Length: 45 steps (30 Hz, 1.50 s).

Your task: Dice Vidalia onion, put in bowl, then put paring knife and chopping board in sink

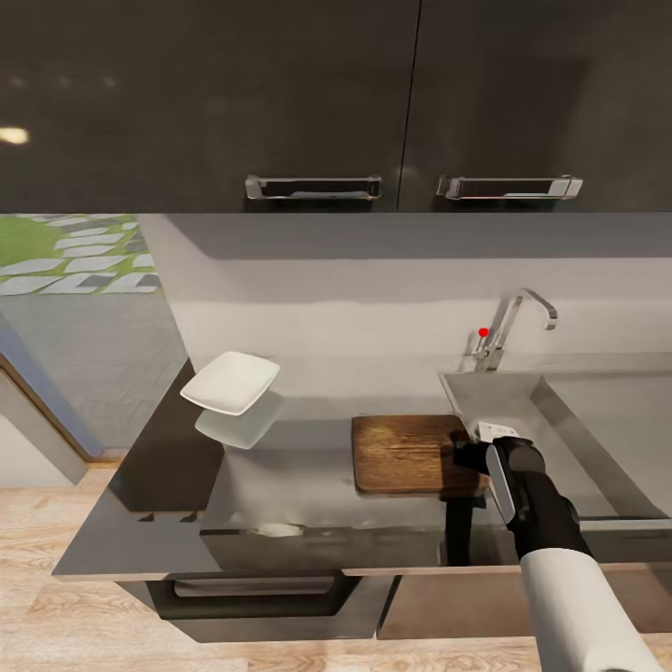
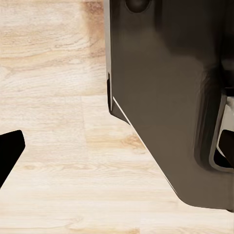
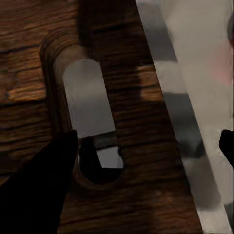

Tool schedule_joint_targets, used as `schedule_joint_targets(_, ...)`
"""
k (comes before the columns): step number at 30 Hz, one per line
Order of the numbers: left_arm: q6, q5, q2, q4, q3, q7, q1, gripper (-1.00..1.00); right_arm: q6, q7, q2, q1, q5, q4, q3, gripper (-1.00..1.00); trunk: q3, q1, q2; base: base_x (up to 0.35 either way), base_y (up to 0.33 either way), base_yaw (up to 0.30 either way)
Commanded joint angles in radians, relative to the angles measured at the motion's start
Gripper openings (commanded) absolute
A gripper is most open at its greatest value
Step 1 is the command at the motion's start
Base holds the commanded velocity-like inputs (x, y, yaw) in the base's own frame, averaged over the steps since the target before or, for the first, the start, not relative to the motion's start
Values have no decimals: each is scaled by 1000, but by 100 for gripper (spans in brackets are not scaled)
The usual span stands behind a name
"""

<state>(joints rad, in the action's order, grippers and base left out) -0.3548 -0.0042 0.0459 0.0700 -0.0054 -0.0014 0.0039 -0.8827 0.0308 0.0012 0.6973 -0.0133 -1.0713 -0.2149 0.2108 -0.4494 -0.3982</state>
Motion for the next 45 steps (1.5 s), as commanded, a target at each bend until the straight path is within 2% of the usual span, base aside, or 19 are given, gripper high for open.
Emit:
schedule_joint_targets(1, -6, 0, 0, 2, -1, 0, -1, 100, -4, 1, 0, 1, 10, -1, 0, 100, 2, -1, -2, 0, 0, 0)
schedule_joint_targets(24, -6, 0, 0, 2, -1, 0, -1, 100, -4, -4, 0, 1, 11, -8, 0, 100, 2, -1, -2, 0, 0, 0)
schedule_joint_targets(28, -5, 0, 0, 2, -1, 0, -1, 100, -7, -5, -2, 1, 12, -35, 0, 100, 2, -1, -2, 0, 0, 0)
schedule_joint_targets(34, -5, -1, -1, 2, -1, 0, -1, 100, -28, -9, -6, 1, 12, -168, 2, 100, 2, -1, -2, 0, 0, 0)
schedule_joint_targets(36, -5, -2, -1, 2, -2, 0, -1, 100, -70, -9, -6, 0, 12, -253, 3, 100, 2, -1, -2, 0, 0, 0)
schedule_joint_targets(39, -5, -2, -1, 2, -2, 0, -1, 100, -92, -9, -5, 1, 14, -334, 3, 100, 2, -1, -2, 0, 0, 0)
schedule_joint_targets(45, -5, -3, -1, 2, -2, 0, -1, 100, -107, -9, -8, 0, 11, -415, 3, 100, 2, -1, -2, 0, 0, 0)
